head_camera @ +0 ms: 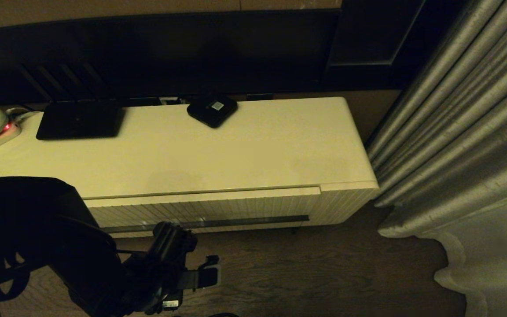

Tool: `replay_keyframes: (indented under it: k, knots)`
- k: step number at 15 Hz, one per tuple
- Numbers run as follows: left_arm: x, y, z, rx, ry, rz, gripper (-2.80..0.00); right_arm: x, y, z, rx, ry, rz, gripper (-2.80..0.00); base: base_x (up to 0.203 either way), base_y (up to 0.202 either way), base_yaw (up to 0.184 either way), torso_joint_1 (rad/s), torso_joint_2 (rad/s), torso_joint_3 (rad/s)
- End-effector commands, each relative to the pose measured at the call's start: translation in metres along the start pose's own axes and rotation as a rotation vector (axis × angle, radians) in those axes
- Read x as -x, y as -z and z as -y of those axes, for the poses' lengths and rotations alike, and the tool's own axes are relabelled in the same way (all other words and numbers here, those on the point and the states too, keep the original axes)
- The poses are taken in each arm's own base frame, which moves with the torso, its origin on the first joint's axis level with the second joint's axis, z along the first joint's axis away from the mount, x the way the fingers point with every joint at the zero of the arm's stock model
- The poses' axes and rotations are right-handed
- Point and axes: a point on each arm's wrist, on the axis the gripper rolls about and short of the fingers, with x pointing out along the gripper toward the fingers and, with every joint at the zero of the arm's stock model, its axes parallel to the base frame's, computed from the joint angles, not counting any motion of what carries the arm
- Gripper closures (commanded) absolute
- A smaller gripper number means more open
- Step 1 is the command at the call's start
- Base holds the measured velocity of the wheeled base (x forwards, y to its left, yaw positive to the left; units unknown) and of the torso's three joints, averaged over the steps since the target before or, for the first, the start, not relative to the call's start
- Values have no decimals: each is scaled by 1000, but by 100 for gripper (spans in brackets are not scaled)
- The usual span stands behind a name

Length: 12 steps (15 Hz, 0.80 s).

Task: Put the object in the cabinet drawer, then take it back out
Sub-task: Open the drawer

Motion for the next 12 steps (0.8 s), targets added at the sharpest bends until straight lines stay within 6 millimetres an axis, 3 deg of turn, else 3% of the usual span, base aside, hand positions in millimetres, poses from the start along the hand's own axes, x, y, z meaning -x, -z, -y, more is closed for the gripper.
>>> replay_keyframes:
  k: [1, 5, 12]
  knots:
    - [0, 1, 1, -7, 3, -2, -280, 0, 0, 0, 0, -1, -1, 0, 0, 0, 0, 0, 0, 0]
    - [2, 3, 6, -13, 16, -7, -280, 0, 0, 0, 0, -1, -1, 0, 0, 0, 0, 0, 0, 0]
    - [31, 4, -11, -44, -82, 30, -280, 0, 0, 0, 0, -1, -1, 0, 0, 0, 0, 0, 0, 0]
